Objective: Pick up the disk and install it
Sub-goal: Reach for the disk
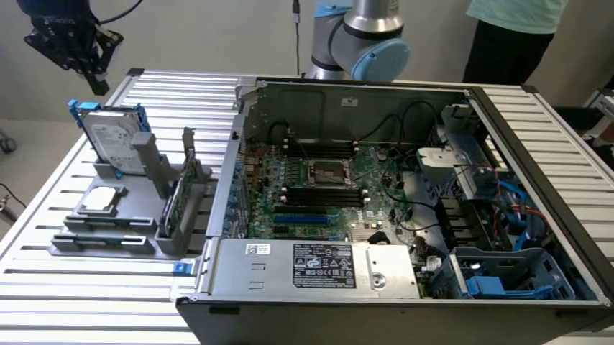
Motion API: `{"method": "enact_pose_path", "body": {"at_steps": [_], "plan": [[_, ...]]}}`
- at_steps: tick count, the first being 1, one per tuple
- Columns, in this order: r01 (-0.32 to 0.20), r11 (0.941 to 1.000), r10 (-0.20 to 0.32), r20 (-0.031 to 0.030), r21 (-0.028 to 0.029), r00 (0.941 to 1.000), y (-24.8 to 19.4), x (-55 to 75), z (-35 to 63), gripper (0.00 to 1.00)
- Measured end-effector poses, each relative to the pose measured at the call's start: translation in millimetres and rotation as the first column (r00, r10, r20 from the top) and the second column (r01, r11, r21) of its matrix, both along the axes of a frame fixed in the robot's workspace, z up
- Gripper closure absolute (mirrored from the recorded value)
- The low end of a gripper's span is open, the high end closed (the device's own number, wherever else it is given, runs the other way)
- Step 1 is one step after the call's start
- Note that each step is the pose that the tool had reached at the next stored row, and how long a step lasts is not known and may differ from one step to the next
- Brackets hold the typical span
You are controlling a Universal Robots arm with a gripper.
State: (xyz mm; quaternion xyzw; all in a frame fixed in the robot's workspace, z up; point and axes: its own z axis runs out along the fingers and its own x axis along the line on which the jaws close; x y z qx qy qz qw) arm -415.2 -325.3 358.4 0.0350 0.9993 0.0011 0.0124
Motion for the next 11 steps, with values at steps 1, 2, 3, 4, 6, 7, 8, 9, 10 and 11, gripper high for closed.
{"method": "enact_pose_path", "body": {"at_steps": [1,2,3,4,6,7,8,9,10,11], "plan": [[0.0,1.0,0.0,-0.0001,-0.0023,1.0,0.0,-4.5,-0.6,0.89],[0.0,1.0,0.0,0.0,-0.0047,1.0,0.1,-9.0,-1.1,0.89],[0.0,1.0,0.0,-0.0001,-0.0074,1.0,0.3,-13.5,-1.5,0.89],[0.0,0.9999,0.0,-0.0001,-0.0104,1.0,0.5,-18.0,-1.9,0.89],[0.0,0.9999,0.0,0.0,-0.0156,1.0,2.6,-26.6,-2.2,0.89],[0.0,0.9999,0.0,-0.0002,-0.0169,1.0,3.4,-28.0,-2.2,0.89],[0.0,0.9998,0.0,0.0,-0.0174,1.0,3.4,-28.0,-2.2,0.89],[0.0,0.9998,0.0,0.0,-0.0174,1.0,3.4,-28.0,-2.2,0.89],[0.0,0.9998,0.0,0.0,-0.0174,1.0,3.4,-28.0,-2.2,0.89],[0.0,0.9998,0.0,0.0,-0.0175,1.0,3.4,-28.0,-2.2,0.89]]}}
